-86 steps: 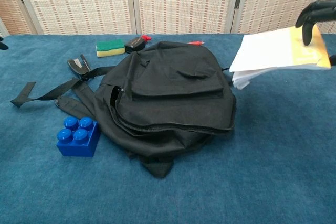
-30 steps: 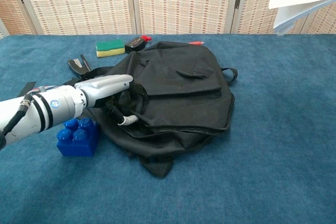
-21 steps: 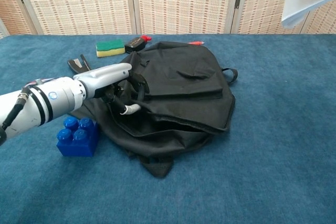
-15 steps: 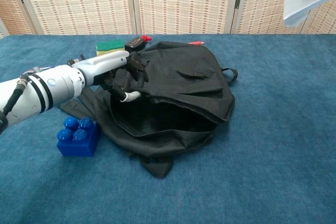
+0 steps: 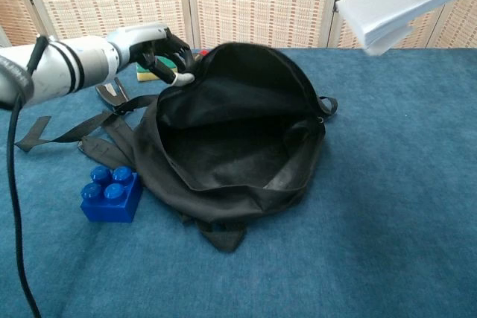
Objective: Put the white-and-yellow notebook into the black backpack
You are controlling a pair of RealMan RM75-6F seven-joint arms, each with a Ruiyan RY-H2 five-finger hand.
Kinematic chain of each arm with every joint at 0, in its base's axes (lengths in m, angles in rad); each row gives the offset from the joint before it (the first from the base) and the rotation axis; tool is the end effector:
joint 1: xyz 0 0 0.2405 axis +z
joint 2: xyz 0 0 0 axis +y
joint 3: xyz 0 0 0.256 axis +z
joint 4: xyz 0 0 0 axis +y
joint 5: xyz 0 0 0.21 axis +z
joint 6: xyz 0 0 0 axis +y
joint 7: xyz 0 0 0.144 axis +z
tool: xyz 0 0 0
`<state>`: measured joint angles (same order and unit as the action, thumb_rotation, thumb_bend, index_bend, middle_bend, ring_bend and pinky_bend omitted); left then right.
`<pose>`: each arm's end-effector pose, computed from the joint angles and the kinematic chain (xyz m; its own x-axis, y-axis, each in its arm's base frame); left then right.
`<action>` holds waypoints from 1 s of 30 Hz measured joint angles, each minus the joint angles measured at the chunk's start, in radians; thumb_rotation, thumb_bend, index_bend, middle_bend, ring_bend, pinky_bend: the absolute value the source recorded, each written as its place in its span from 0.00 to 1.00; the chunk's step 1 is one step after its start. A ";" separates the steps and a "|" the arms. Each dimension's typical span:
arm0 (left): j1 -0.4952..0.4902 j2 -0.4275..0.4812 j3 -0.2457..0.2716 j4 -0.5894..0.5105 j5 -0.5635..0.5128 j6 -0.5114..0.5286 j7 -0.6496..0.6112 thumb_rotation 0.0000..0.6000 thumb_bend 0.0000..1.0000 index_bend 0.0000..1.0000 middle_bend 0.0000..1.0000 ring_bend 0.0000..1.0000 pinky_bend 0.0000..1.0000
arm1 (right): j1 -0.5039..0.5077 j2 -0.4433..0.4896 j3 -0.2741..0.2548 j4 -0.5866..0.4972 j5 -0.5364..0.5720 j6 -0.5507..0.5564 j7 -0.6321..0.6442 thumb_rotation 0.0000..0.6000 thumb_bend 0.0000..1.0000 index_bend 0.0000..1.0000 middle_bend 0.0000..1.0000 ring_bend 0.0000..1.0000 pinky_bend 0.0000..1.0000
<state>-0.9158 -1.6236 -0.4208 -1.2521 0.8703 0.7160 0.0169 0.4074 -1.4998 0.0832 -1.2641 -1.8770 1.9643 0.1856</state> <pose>-0.1001 0.4288 -0.0103 -0.0033 0.3674 0.9301 0.9846 -0.1613 0.0672 -0.1966 -0.2369 0.1111 -0.0929 0.3758 0.9220 -0.6975 -0.6854 0.2091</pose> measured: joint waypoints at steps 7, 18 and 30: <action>-0.112 -0.004 -0.031 0.096 -0.234 -0.061 0.074 1.00 0.78 0.68 0.33 0.23 0.03 | 0.011 -0.027 -0.042 -0.053 -0.041 -0.058 0.051 1.00 0.53 0.80 0.43 0.42 0.24; -0.271 -0.035 -0.019 0.249 -0.540 -0.103 0.221 1.00 0.79 0.67 0.32 0.22 0.03 | 0.064 -0.154 -0.055 0.016 -0.019 -0.199 0.140 1.00 0.53 0.80 0.43 0.42 0.25; -0.318 -0.035 0.006 0.278 -0.644 -0.106 0.273 1.00 0.79 0.67 0.31 0.22 0.01 | 0.163 -0.342 0.001 0.250 0.059 -0.339 0.241 1.00 0.55 0.80 0.43 0.42 0.26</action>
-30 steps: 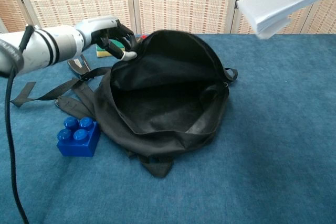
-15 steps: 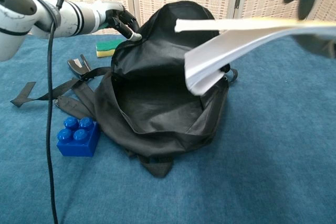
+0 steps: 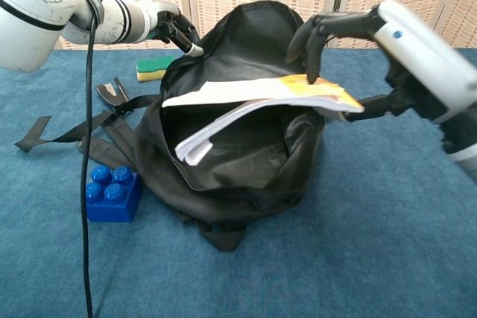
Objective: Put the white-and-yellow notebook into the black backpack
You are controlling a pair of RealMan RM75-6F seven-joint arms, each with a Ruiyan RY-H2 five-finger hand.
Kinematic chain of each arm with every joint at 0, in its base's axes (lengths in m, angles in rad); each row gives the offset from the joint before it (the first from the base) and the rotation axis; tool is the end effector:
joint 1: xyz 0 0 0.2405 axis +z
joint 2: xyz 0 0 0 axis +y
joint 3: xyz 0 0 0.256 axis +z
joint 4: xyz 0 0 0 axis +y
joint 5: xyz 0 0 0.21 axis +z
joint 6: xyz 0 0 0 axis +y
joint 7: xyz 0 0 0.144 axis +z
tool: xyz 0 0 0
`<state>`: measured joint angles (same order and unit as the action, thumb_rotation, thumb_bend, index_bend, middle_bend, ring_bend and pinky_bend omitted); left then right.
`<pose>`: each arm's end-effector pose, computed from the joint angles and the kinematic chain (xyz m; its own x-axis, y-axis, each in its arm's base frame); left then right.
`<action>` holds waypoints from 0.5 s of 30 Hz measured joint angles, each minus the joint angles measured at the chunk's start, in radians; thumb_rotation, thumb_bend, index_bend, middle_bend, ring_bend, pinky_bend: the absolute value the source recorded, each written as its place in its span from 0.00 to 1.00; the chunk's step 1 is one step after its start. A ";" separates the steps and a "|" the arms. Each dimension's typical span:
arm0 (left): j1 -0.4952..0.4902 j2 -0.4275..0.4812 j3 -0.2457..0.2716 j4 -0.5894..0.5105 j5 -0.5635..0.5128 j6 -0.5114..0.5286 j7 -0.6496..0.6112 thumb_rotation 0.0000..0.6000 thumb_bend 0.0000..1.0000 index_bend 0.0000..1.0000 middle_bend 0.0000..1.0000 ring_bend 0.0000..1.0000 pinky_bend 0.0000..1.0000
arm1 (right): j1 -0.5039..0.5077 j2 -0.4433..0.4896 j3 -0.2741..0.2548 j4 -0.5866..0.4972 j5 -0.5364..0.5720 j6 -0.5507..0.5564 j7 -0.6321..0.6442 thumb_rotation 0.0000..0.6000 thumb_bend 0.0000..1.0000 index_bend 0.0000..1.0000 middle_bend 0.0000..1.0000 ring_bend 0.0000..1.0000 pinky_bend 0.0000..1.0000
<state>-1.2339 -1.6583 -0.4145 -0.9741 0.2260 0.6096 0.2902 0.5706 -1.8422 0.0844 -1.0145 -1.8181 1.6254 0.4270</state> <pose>-0.0592 0.4957 -0.0027 -0.0466 0.3596 0.9319 0.9978 0.0598 0.0268 -0.1461 -0.2779 -0.0200 -0.1358 -0.0510 0.9894 -0.6841 -0.7176 -0.1309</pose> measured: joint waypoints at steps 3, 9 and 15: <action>-0.002 0.003 0.003 0.000 -0.009 -0.003 0.002 1.00 0.79 0.67 0.31 0.22 0.01 | 0.026 -0.057 0.013 0.086 0.023 -0.033 0.034 1.00 0.55 0.80 0.43 0.42 0.26; -0.007 0.008 0.011 0.002 -0.021 -0.009 0.006 1.00 0.79 0.67 0.30 0.21 0.01 | 0.071 -0.179 0.032 0.288 0.061 -0.076 0.102 1.00 0.56 0.80 0.44 0.42 0.26; -0.007 0.014 0.016 0.000 -0.027 -0.013 0.004 1.00 0.79 0.67 0.30 0.21 0.01 | 0.116 -0.286 0.039 0.514 0.090 -0.117 0.148 1.00 0.58 0.80 0.44 0.43 0.26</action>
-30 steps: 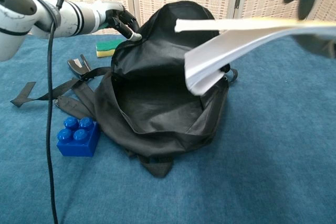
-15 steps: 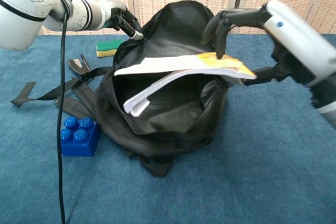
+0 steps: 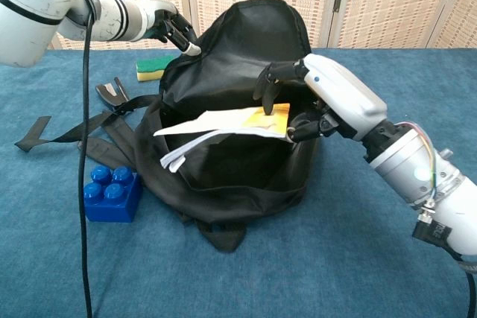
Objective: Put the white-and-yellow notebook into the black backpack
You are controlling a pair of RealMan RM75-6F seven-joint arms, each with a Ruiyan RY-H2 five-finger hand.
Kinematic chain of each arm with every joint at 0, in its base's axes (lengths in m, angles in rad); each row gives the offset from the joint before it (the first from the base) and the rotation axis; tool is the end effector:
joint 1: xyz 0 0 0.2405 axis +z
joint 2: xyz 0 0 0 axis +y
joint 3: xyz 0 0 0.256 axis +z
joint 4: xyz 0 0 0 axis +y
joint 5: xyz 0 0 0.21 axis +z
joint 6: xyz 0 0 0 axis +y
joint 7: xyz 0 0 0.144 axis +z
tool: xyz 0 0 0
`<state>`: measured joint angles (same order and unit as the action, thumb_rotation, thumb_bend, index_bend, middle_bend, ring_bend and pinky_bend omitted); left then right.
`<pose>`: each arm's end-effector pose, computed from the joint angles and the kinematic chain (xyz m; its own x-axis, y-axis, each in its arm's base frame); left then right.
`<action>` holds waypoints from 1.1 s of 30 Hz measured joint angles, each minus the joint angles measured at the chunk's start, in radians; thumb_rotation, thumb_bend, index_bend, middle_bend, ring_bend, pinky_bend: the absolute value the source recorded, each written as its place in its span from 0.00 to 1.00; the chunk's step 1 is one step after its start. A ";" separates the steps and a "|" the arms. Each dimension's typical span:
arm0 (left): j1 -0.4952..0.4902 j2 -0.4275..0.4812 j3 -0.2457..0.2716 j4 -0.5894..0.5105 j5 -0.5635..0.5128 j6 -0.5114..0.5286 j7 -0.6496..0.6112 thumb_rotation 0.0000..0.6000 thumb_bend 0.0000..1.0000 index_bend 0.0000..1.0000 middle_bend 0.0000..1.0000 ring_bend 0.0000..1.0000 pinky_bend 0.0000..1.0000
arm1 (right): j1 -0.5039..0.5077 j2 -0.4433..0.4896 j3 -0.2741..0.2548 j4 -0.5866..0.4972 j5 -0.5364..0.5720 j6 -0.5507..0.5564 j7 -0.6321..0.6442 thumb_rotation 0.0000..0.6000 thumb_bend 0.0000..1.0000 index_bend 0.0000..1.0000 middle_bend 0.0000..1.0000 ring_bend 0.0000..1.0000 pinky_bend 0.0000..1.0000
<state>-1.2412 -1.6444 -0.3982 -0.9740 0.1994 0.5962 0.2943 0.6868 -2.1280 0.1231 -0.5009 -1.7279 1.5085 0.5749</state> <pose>-0.0611 0.4972 0.0001 -0.0436 0.3675 0.9290 0.9975 0.0674 0.0202 -0.1444 -0.3204 -0.0811 -0.0243 -0.0578 0.9980 -0.7465 -0.6629 -0.0565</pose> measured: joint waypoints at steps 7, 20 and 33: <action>0.000 0.007 0.007 -0.013 0.004 0.000 -0.002 1.00 0.79 0.67 0.29 0.21 0.00 | 0.055 -0.092 -0.012 0.216 0.020 -0.050 -0.016 1.00 0.58 0.80 0.44 0.42 0.26; 0.008 0.022 0.014 -0.026 0.016 0.003 -0.019 1.00 0.79 0.67 0.29 0.21 0.00 | 0.120 -0.139 -0.042 0.326 0.052 -0.146 -0.219 1.00 0.60 0.81 0.44 0.45 0.25; 0.018 0.036 0.017 -0.038 0.031 -0.001 -0.041 1.00 0.79 0.67 0.29 0.20 0.00 | 0.179 -0.141 -0.056 0.335 0.084 -0.233 -0.404 1.00 0.61 0.82 0.44 0.45 0.25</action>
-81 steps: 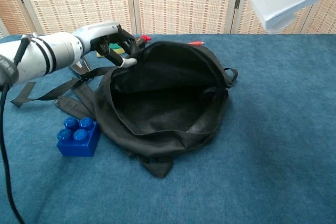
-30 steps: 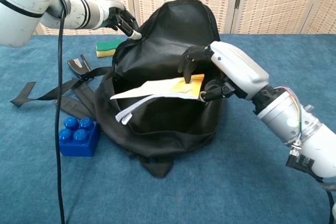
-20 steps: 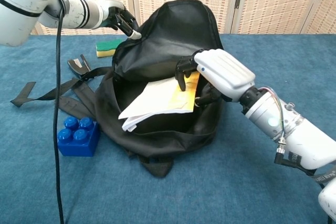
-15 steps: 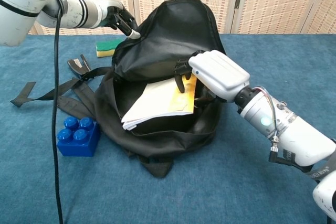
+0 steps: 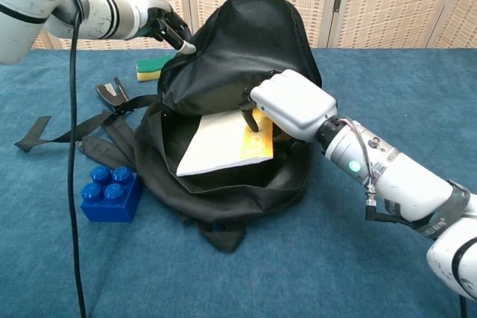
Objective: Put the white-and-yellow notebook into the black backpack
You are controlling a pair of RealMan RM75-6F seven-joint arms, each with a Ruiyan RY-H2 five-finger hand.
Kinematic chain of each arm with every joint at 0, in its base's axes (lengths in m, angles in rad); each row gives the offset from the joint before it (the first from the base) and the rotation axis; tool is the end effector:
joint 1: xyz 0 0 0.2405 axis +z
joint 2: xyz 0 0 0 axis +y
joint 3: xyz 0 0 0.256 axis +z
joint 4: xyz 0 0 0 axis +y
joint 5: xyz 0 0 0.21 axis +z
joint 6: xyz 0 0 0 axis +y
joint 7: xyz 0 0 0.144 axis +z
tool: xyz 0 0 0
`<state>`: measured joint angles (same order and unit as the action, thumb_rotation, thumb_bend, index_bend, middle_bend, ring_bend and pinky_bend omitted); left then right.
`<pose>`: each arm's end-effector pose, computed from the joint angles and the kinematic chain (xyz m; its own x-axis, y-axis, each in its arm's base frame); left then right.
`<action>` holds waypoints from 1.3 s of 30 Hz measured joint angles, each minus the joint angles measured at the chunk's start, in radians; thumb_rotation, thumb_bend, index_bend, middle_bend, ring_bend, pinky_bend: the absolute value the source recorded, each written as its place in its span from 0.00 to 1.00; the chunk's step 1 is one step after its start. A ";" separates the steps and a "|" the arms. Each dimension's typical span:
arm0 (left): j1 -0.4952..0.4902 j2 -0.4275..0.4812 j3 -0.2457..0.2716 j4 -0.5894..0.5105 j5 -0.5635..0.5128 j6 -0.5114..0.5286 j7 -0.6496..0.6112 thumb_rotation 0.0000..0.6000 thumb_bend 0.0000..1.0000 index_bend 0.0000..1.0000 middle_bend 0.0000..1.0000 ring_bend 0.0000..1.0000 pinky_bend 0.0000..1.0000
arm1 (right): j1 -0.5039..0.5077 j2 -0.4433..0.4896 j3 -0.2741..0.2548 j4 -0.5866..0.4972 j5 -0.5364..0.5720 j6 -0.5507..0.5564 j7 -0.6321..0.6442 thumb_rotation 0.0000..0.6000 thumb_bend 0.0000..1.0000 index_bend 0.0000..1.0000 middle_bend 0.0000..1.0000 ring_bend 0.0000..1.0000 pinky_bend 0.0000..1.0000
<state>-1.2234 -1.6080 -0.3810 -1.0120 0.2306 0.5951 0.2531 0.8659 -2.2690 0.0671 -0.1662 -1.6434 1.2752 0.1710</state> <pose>-0.0673 0.4956 0.0085 -0.0449 0.3669 0.9292 0.9979 0.0597 0.0247 -0.1249 -0.3638 -0.1151 0.5265 0.1904 0.8286 -0.5860 -0.6249 0.5159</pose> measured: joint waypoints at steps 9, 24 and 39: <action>0.011 0.016 0.003 -0.014 0.011 0.000 -0.017 1.00 0.79 0.67 0.29 0.20 0.00 | 0.014 0.000 -0.020 0.031 0.006 -0.029 -0.076 1.00 0.62 0.82 0.44 0.45 0.24; 0.007 0.018 0.013 -0.022 0.015 0.006 -0.022 1.00 0.79 0.66 0.28 0.19 0.00 | -0.020 0.011 -0.004 -0.011 0.058 -0.047 -0.121 1.00 0.61 0.09 0.08 0.18 0.08; -0.001 0.017 0.025 -0.024 -0.002 0.006 -0.014 1.00 0.78 0.64 0.27 0.19 0.00 | -0.079 0.096 -0.020 -0.158 0.059 0.002 -0.070 1.00 0.23 0.00 0.00 0.06 0.00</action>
<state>-1.2242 -1.5911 -0.3564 -1.0363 0.2287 0.6012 0.2389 0.7866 -2.1734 0.0473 -0.3246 -1.5848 1.2772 0.1015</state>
